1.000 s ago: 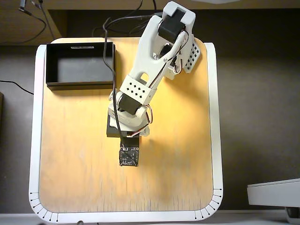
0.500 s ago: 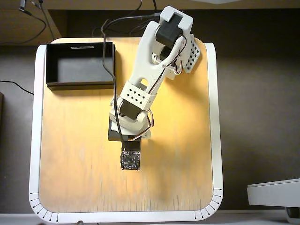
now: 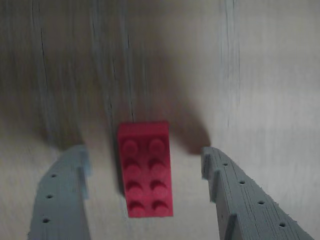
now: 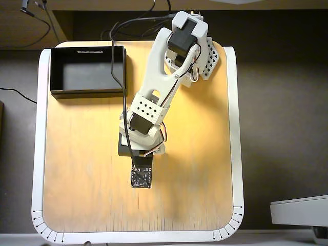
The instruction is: Grasp a lego block and put it in the bin.
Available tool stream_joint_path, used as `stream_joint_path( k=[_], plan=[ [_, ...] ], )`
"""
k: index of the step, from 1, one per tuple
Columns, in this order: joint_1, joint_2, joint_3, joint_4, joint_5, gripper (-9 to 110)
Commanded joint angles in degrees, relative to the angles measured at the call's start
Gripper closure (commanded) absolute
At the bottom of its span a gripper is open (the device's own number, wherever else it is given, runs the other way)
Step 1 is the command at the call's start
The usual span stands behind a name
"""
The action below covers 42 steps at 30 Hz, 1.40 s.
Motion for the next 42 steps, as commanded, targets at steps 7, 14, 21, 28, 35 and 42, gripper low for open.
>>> stream_joint_path(
  k=[7,14,21,28,35,42],
  plan=[
    [-0.97,0.53,-5.71,-1.23,-0.35,98],
    [-0.35,0.88,-5.71,-1.14,-0.79,101],
    [-0.09,5.80,-5.80,1.32,-1.23,101],
    [-0.79,16.52,-5.80,2.90,-3.34,101],
    [0.26,27.86,-5.80,3.60,-4.92,101],
    [6.68,38.32,-5.80,4.22,-7.47,101]
  ],
)
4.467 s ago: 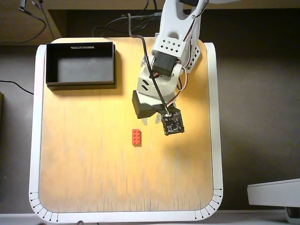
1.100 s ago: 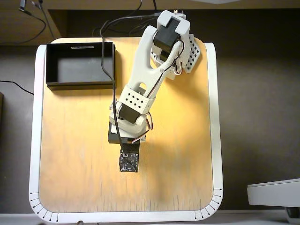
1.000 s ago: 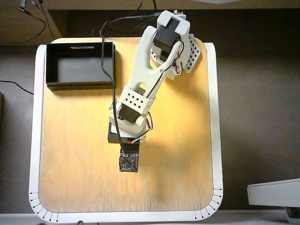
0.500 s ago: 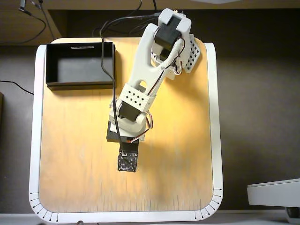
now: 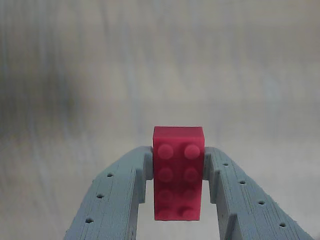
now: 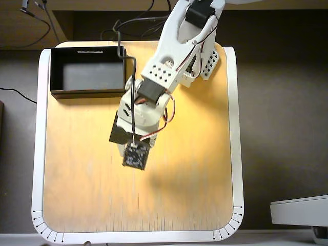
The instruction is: Grasp a lego block and put it in the bin.
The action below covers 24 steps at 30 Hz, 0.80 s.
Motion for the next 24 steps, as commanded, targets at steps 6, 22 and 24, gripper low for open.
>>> stream_joint_path(
  k=[6,22,24],
  plan=[
    [14.24,16.79,-5.80,5.19,3.43,101],
    [49.39,21.53,-5.80,7.91,2.55,101],
    [51.77,21.27,-5.80,8.17,2.02,101]
  ],
)
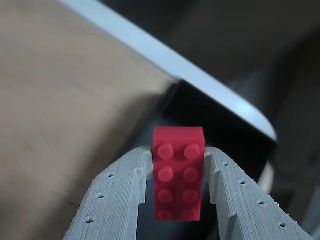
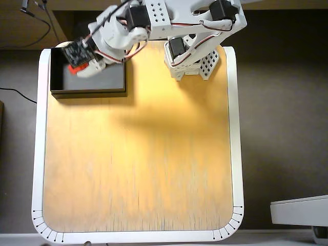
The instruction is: Grasp a lego block and put it in the bin.
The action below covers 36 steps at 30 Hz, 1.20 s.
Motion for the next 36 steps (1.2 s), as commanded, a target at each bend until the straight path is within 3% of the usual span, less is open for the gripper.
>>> stream_joint_path(
  k=[1,22,36],
  plan=[
    [6.15,2.72,-5.80,0.44,-0.44,101],
    [10.28,-23.99,-5.19,0.88,-5.54,101],
    [8.09,-35.07,-5.19,-12.13,-10.55,101]
  ],
)
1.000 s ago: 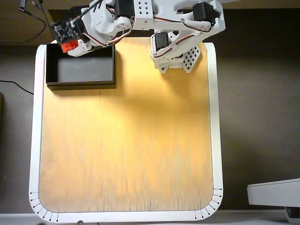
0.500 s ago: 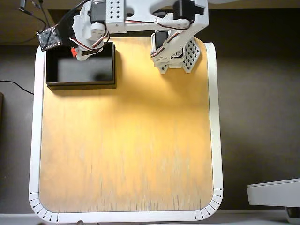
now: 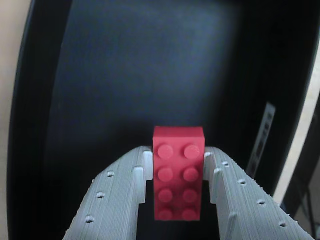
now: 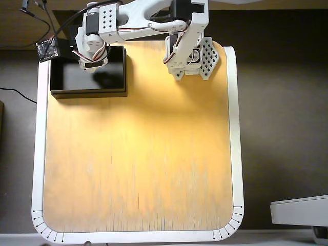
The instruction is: Grasp a lego block and put it in the bin.
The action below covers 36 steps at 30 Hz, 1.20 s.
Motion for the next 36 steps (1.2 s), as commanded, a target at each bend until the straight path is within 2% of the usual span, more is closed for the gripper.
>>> stream_joint_path(
  k=[1,5,10,11,14,15,22,24,26,28,36],
  plan=[
    [-0.62,-0.35,-5.19,-4.83,-0.88,101],
    [-0.79,-0.79,-5.19,-5.10,-0.79,100],
    [-0.79,-2.90,-5.10,-5.01,0.35,92],
    [-1.32,-4.13,-5.10,-5.01,1.49,85],
    [-1.67,-4.22,-5.10,-5.01,2.20,78],
    [-1.58,-4.13,-5.10,-5.01,4.39,68],
    [-1.14,-1.85,-5.19,-4.92,6.06,69],
    [-0.35,0.88,-5.19,-2.90,7.91,76],
    [0.26,4.83,-5.19,-0.35,8.88,90],
    [0.62,8.70,-5.19,2.20,9.23,99],
    [0.62,23.20,-5.19,11.87,8.53,101]
  ],
)
